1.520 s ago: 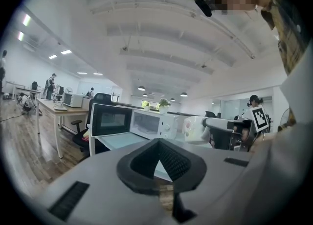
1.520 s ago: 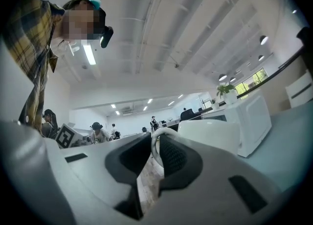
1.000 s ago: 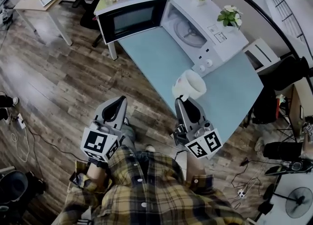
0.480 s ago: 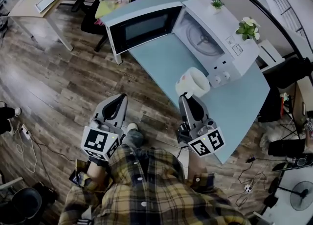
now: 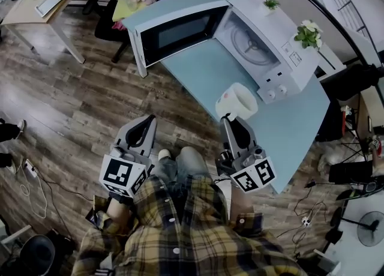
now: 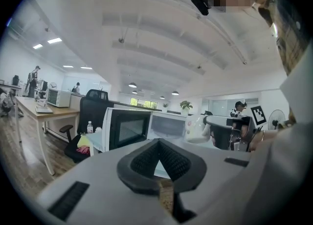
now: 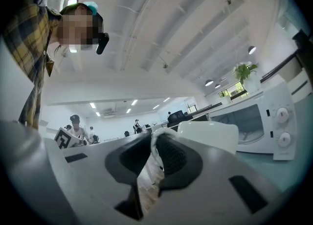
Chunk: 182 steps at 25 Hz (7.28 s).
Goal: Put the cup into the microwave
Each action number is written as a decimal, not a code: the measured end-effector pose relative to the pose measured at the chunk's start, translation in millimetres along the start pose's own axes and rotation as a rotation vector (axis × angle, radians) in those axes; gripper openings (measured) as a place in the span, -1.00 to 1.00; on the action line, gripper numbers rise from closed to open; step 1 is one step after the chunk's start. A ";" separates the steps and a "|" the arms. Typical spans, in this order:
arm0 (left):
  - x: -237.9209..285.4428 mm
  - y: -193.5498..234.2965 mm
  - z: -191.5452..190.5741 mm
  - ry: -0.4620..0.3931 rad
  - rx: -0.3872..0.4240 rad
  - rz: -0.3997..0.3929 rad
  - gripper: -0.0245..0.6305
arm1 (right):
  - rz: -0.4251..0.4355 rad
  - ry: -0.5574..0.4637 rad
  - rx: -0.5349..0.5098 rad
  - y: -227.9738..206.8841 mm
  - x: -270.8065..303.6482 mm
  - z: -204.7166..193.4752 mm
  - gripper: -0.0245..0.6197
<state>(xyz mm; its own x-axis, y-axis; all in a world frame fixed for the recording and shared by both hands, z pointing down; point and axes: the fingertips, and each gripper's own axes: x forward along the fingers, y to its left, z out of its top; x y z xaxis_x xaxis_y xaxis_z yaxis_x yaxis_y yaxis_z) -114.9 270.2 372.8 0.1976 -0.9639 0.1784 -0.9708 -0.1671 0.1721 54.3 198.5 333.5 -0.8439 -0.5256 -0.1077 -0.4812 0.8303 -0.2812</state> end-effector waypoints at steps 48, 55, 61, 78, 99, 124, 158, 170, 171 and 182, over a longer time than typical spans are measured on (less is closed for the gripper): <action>307.0 38.2 64.1 0.084 0.059 -0.347 -0.95 | -0.235 -0.006 0.063 -204.5 141.2 12.1 -0.74; 329.5 16.3 67.2 0.097 0.079 -0.462 -0.95 | -0.315 -0.029 0.043 -208.5 126.3 19.1 -0.74; 347.0 2.8 71.4 0.113 0.094 -0.562 -0.95 | -0.400 -0.046 0.043 -216.4 118.4 22.6 -0.74; 373.8 -13.6 62.6 0.165 0.122 -0.682 -0.95 | -0.491 -0.025 0.053 -241.1 121.1 15.4 -0.74; 375.9 -23.1 40.4 0.223 0.116 -0.692 -0.95 | -0.488 0.034 0.036 -276.6 125.0 -9.0 -0.74; 361.6 -20.8 26.6 0.255 0.122 -0.662 -0.95 | -0.447 0.117 -0.107 -305.0 155.1 -38.3 -0.74; 351.4 -25.7 15.6 0.285 0.122 -0.657 -0.95 | -0.469 0.287 -0.306 -333.5 168.5 -85.1 -0.74; 347.8 -28.4 13.0 0.289 0.121 -0.654 -0.95 | -0.494 0.335 -0.278 -349.2 172.2 -100.9 -0.75; 347.6 -28.2 12.6 0.288 0.120 -0.652 -0.95 | -0.494 0.327 -0.278 -350.5 174.1 -101.3 -0.75; 346.7 -23.4 14.9 0.283 0.119 -0.639 -0.95 | -0.545 0.318 -0.239 -363.5 190.1 -103.4 -0.75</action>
<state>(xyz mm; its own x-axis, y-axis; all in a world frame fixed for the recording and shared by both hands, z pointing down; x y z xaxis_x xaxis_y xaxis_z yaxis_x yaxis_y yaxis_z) -25.7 -63.1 416.2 0.7459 -0.5814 0.3251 -0.6579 -0.7195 0.2227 44.3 -184.0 513.8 -0.4765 -0.8313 0.2861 -0.8666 0.4990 0.0065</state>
